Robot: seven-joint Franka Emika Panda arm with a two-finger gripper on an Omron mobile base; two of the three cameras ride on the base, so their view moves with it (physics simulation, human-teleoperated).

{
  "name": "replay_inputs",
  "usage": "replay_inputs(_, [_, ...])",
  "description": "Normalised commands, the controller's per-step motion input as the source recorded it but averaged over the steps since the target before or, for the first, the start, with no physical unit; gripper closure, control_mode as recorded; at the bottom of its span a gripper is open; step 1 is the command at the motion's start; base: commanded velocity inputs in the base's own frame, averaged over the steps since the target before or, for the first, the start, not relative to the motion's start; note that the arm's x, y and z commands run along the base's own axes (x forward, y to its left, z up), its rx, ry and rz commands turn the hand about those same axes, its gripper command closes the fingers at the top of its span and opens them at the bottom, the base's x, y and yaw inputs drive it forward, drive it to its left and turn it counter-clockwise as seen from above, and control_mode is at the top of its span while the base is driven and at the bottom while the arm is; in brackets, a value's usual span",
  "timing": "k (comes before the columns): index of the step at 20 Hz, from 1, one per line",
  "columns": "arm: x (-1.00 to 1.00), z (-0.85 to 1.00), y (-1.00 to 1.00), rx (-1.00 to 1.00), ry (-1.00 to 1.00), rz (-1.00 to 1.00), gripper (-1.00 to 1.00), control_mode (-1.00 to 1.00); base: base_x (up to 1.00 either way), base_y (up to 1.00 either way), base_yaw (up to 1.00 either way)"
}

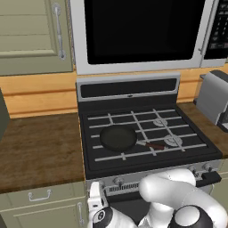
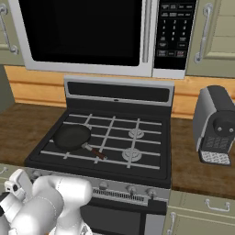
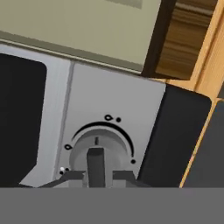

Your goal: Turn off the front left burner of the stove.

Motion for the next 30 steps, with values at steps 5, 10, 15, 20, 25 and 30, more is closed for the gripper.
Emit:
replay_inputs(5, [0.3, 0.24, -0.15, 0.39, 0.12, -0.01, 1.0, -1.0, 0.0, 0.0, 0.0])
replay_inputs(10, [0.44, 0.26, -0.21, 0.49, 0.13, -0.01, 1.0, -1.0, 0.0, 0.0, 0.0])
replay_inputs(15, [0.62, 0.31, -0.16, 0.51, 0.12, -0.01, 1.0, -1.0, 0.0, 0.0, 0.0])
replay_inputs(20, [0.59, 0.18, -0.15, 0.57, 0.1, -0.02, 1.0, -1.0, 0.0, 0.0, 0.0])
replay_inputs(25, [0.57, 0.19, -0.14, 0.62, 0.05, -0.03, 1.0, -1.0, 0.0, 0.0, 0.0])
replay_inputs(30, [0.69, 0.28, -0.06, 0.6, 0.04, -0.05, 1.0, -1.0, 0.0, 0.0, 0.0])
